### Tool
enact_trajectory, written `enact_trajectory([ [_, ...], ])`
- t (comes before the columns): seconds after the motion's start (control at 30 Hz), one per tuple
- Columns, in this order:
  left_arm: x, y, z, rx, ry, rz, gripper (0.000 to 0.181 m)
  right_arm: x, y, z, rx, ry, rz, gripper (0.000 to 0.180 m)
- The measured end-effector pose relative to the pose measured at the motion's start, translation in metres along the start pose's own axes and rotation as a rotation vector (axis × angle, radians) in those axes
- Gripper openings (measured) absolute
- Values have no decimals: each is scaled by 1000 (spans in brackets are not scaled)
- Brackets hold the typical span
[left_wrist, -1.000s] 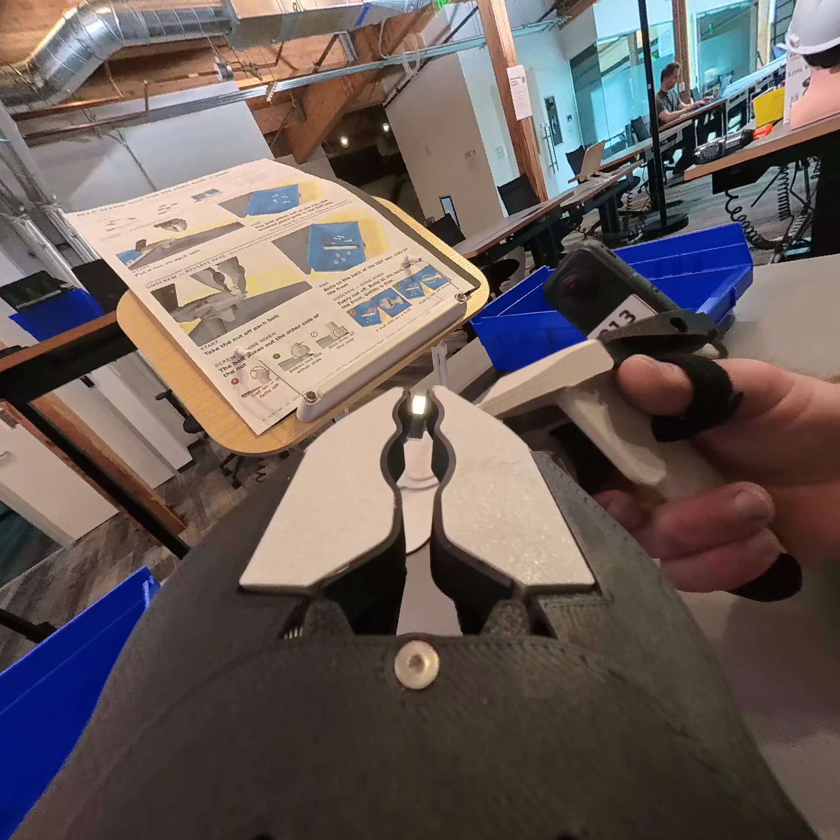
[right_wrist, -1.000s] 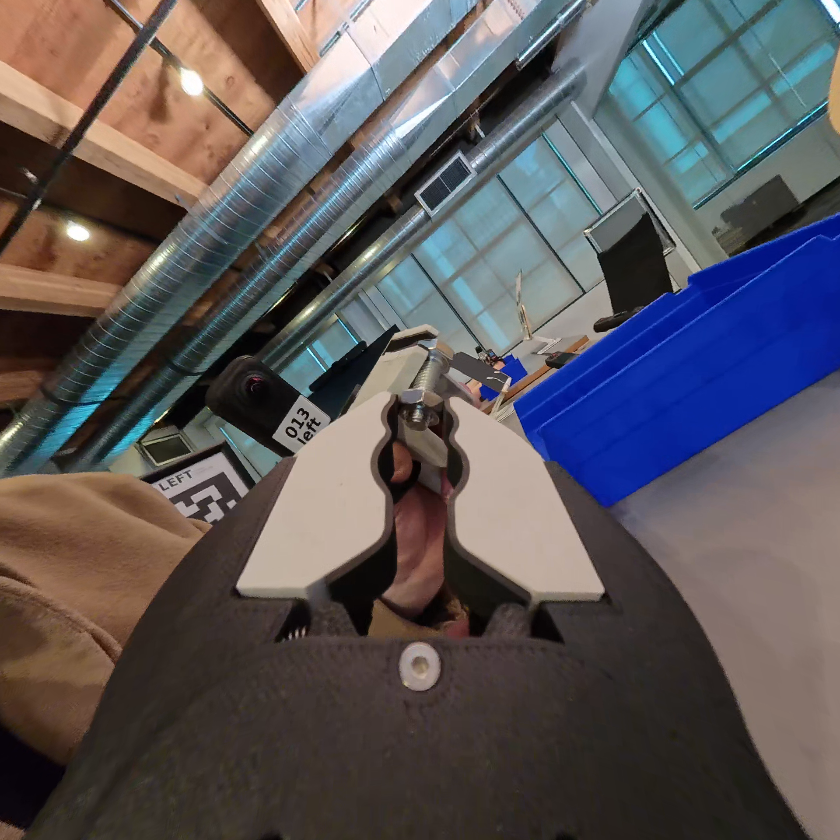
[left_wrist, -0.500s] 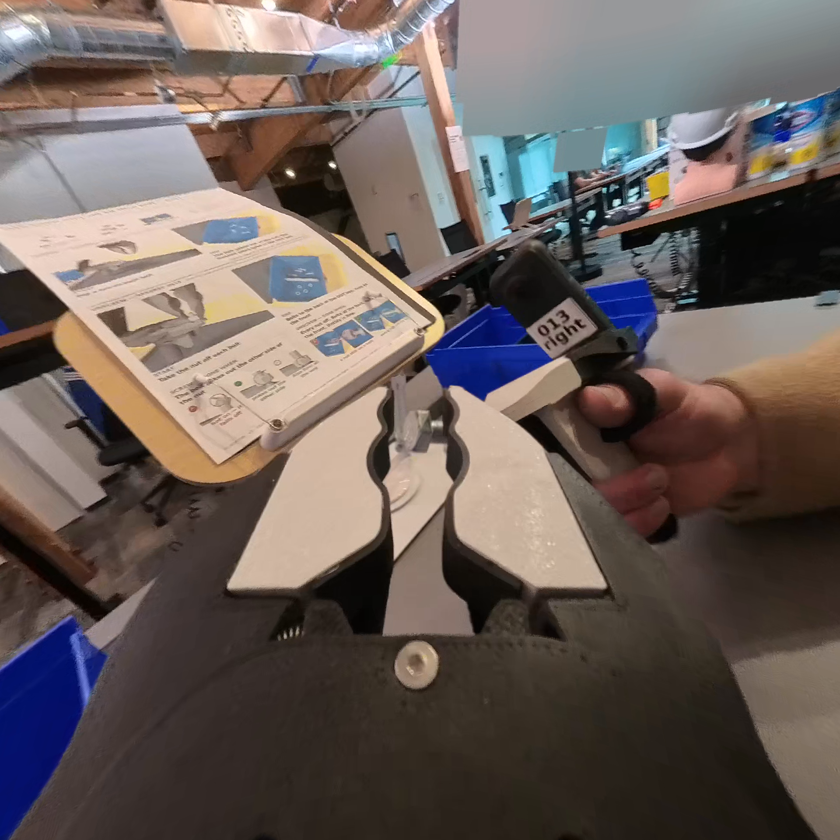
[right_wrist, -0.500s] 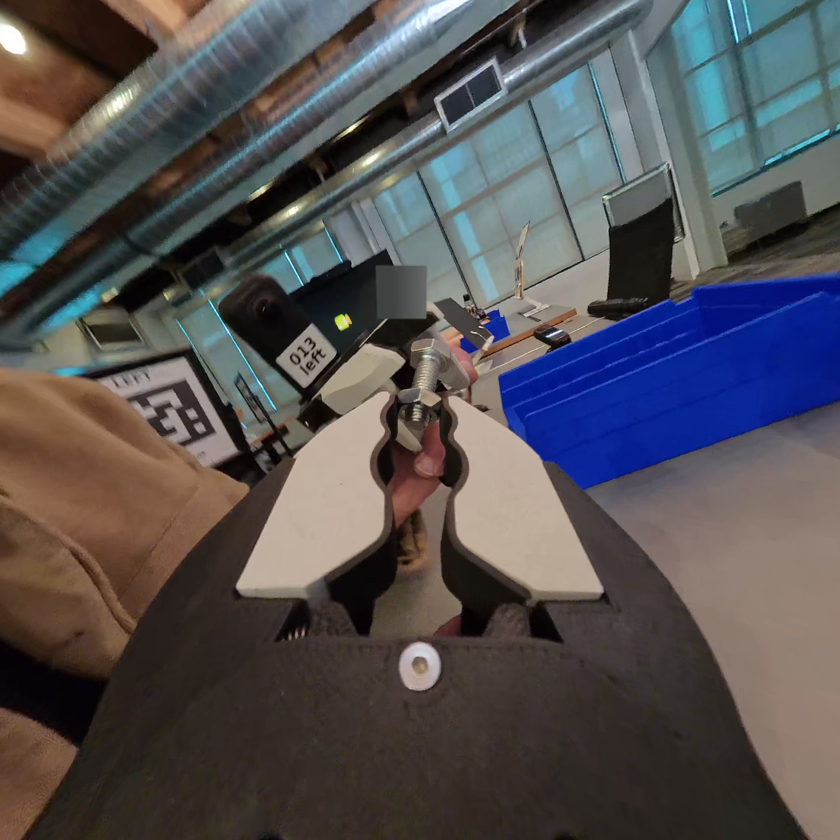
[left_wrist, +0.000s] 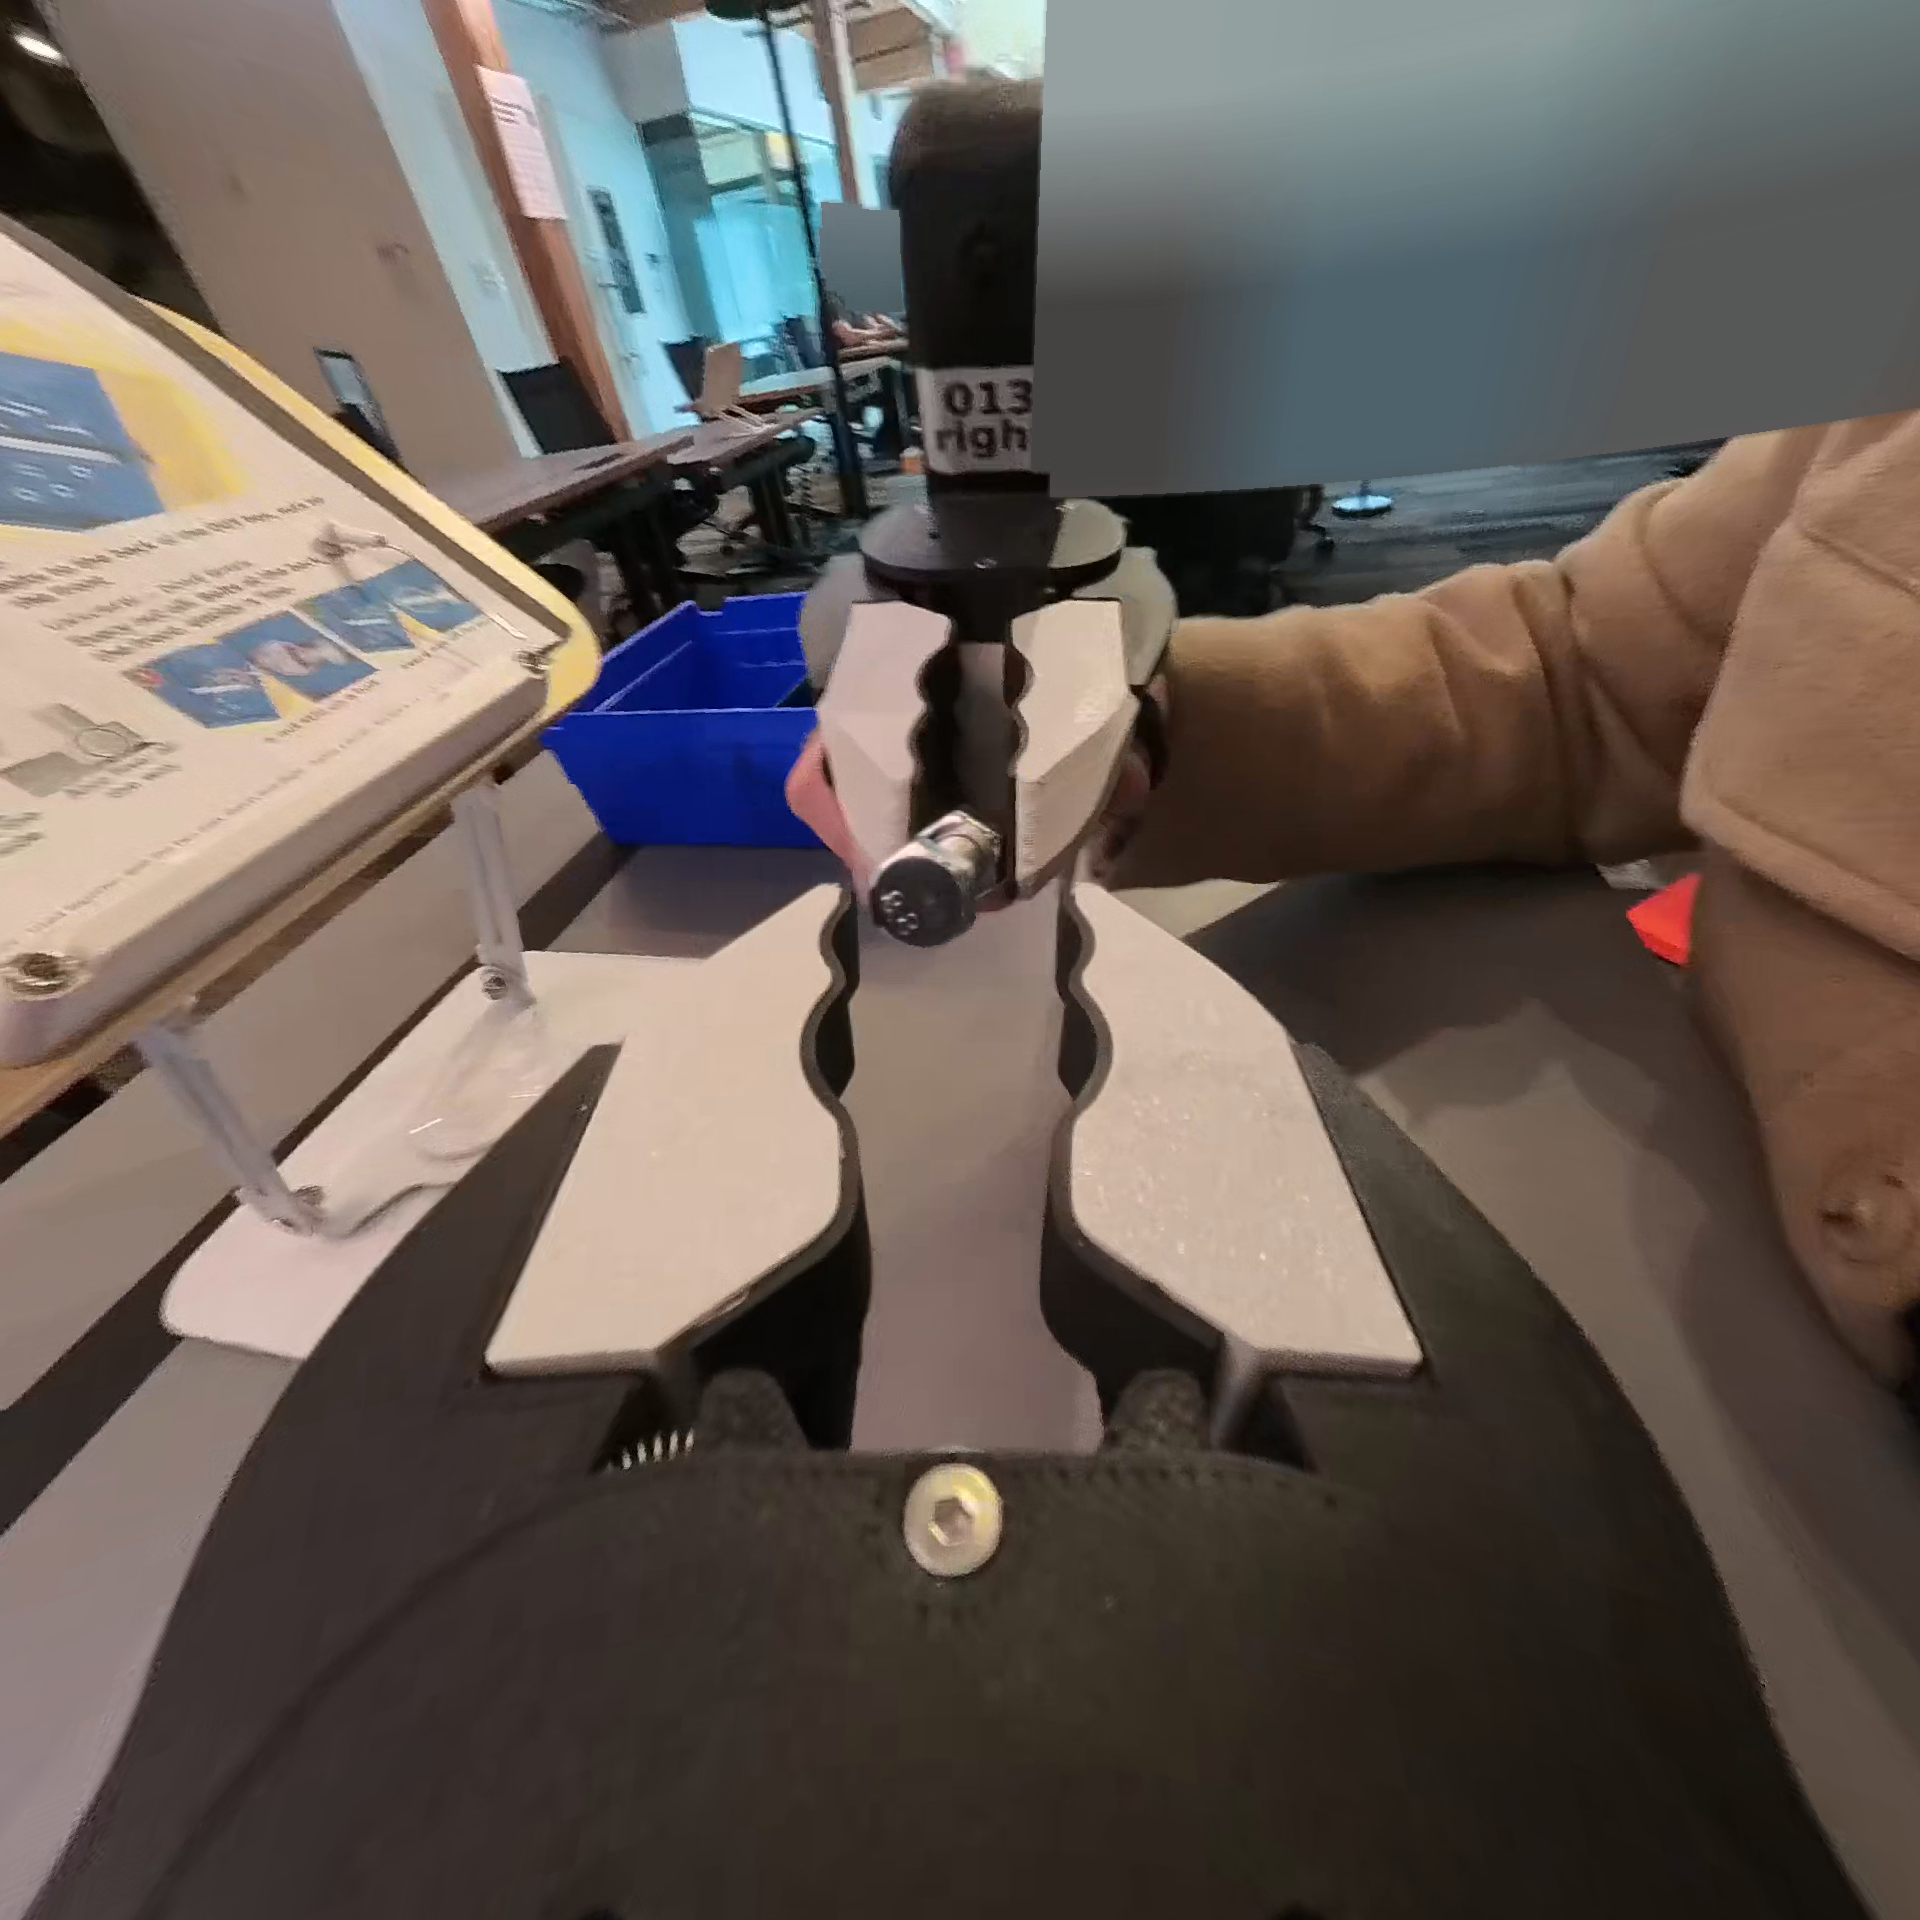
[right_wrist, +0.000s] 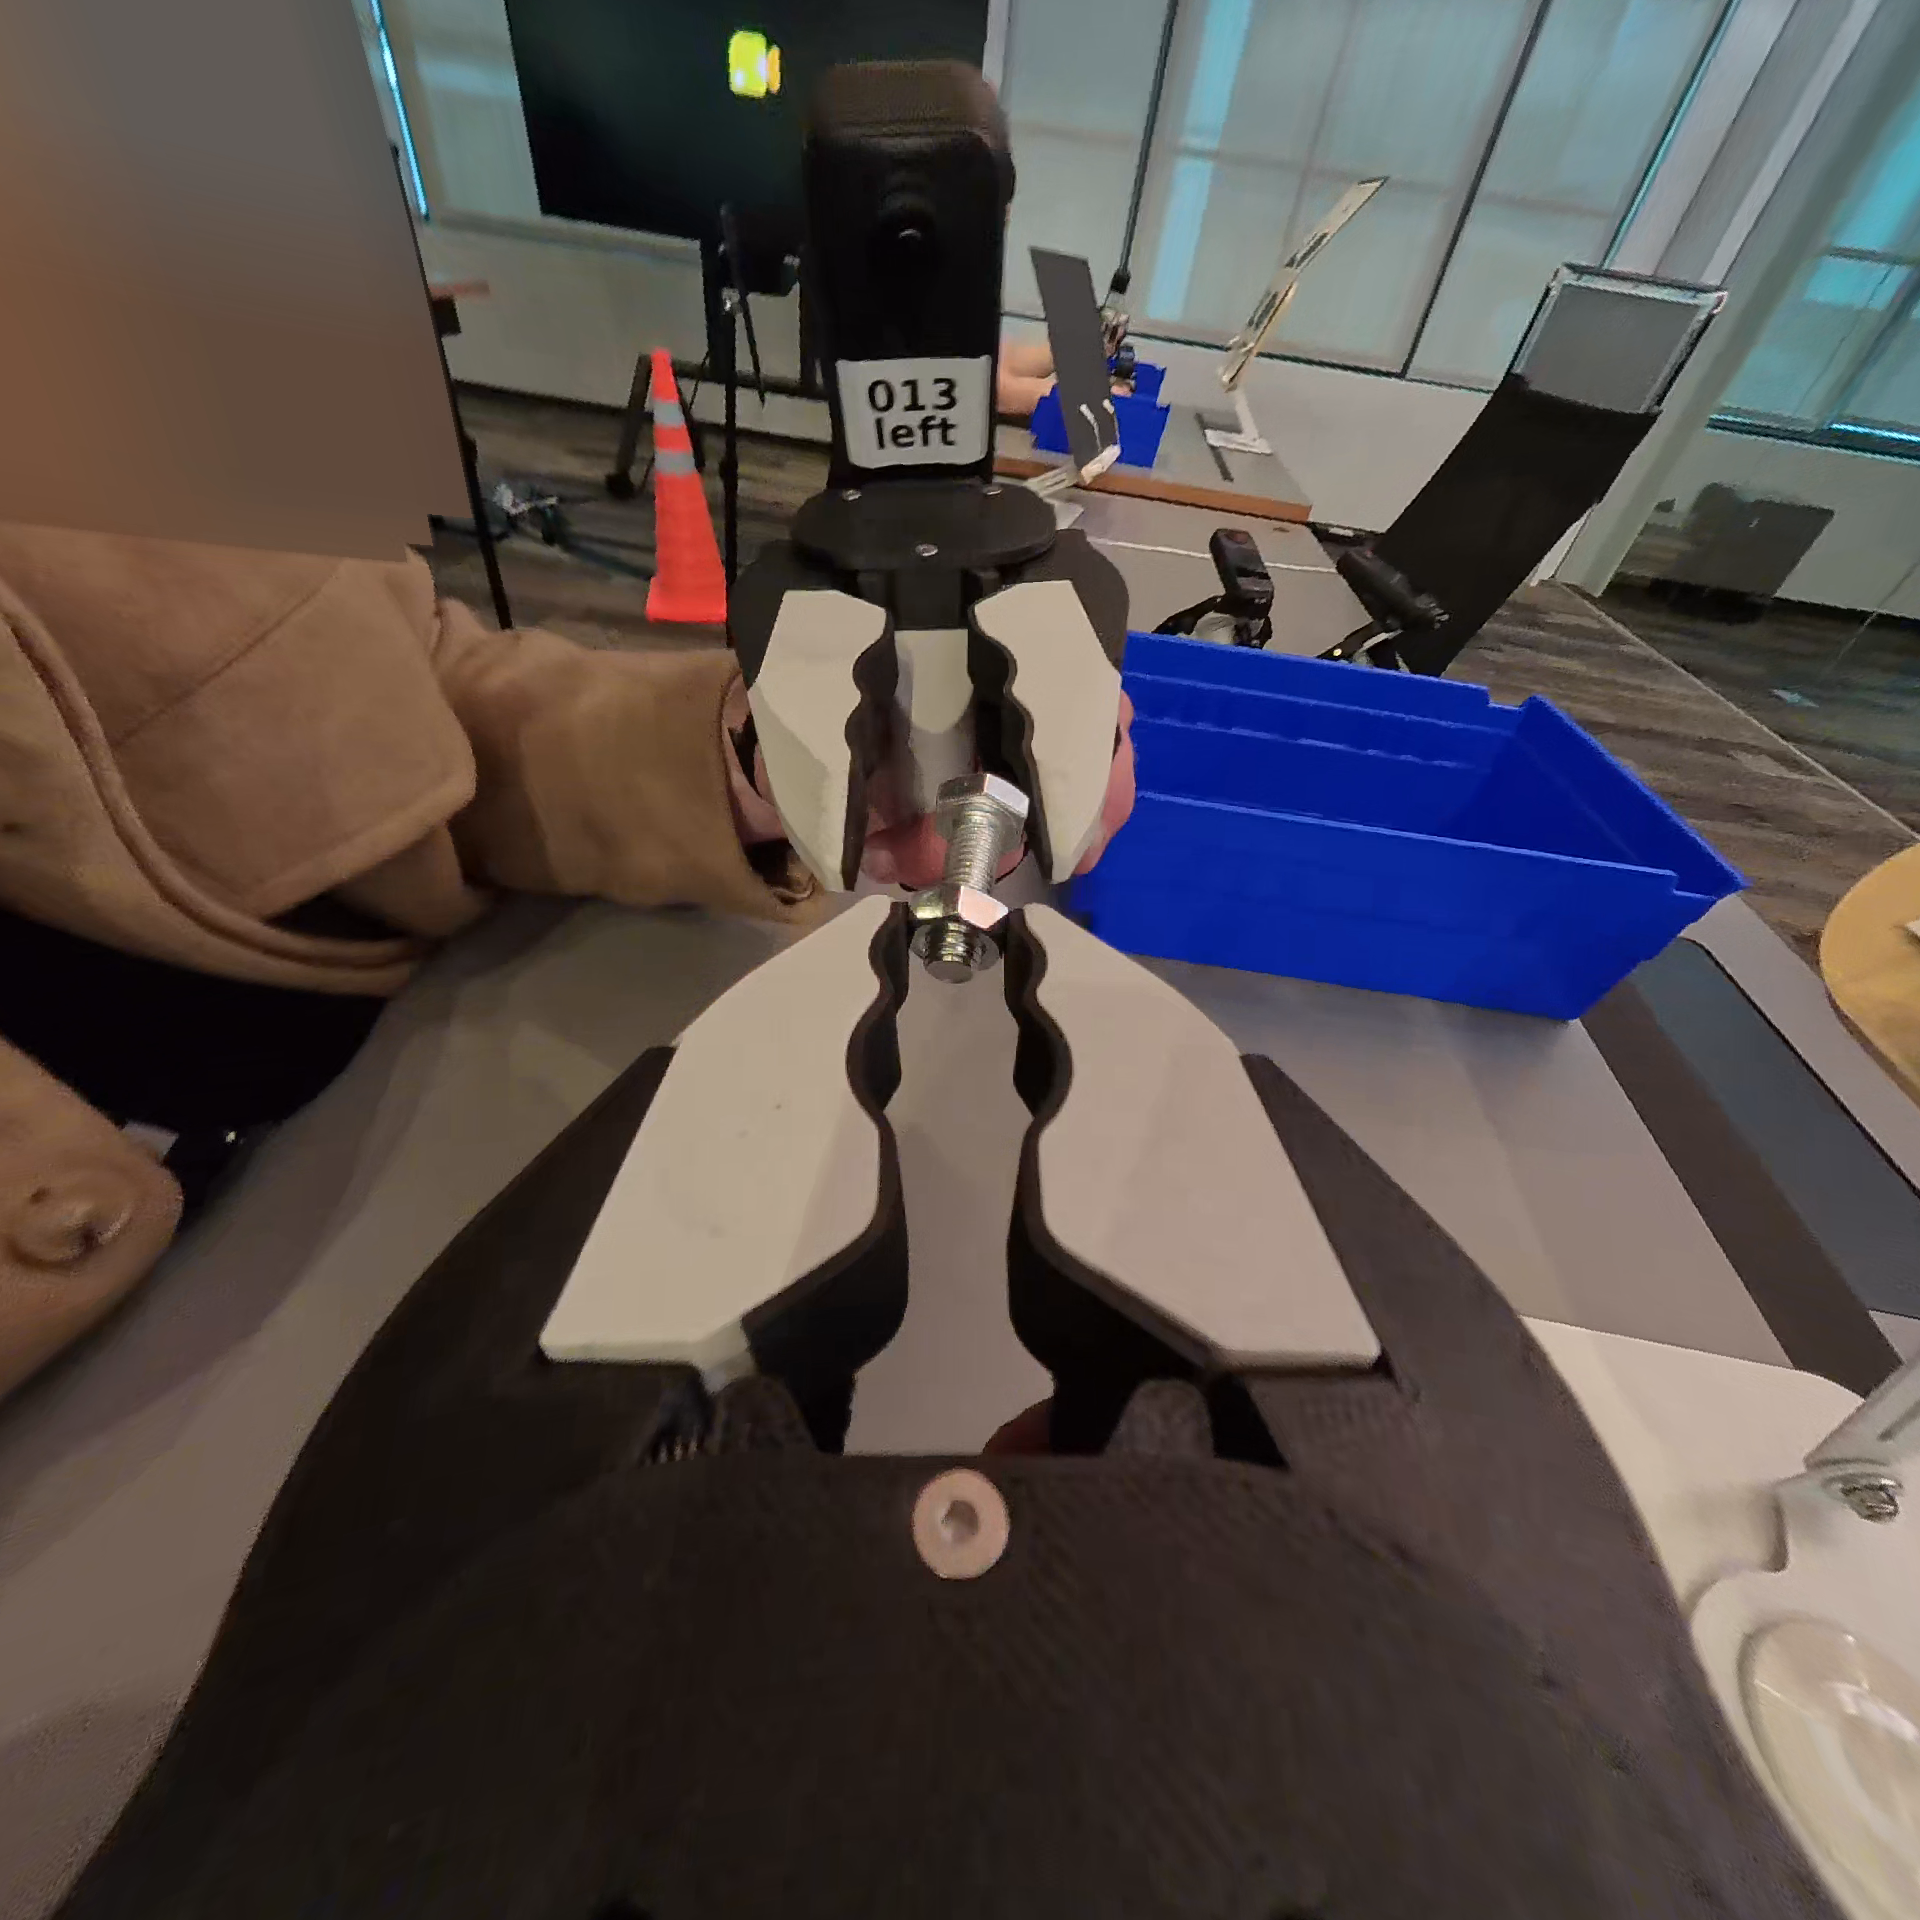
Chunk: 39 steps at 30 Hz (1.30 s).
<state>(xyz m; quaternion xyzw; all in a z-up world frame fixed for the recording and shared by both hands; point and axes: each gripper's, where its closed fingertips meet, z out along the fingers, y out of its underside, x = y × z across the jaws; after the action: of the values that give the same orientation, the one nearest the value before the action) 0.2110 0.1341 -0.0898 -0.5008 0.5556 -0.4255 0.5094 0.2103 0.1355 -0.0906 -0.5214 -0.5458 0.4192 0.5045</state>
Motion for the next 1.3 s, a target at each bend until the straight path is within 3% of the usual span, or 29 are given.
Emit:
enact_trajectory([
  [0.6,11,14,6,-50,87,-38,17,-12,17,-3,-93,-88,-52,18],
  [0.97,7,16,5,-41,67,-42,17,-8,16,-2,-72,-53,-67,18],
  [1.07,2,20,5,-58,30,-22,17,-3,13,-3,-68,-14,-73,32],
  [1.3,-6,15,0,-13,-13,-20,17,0,16,-7,-110,7,-70,40],
])
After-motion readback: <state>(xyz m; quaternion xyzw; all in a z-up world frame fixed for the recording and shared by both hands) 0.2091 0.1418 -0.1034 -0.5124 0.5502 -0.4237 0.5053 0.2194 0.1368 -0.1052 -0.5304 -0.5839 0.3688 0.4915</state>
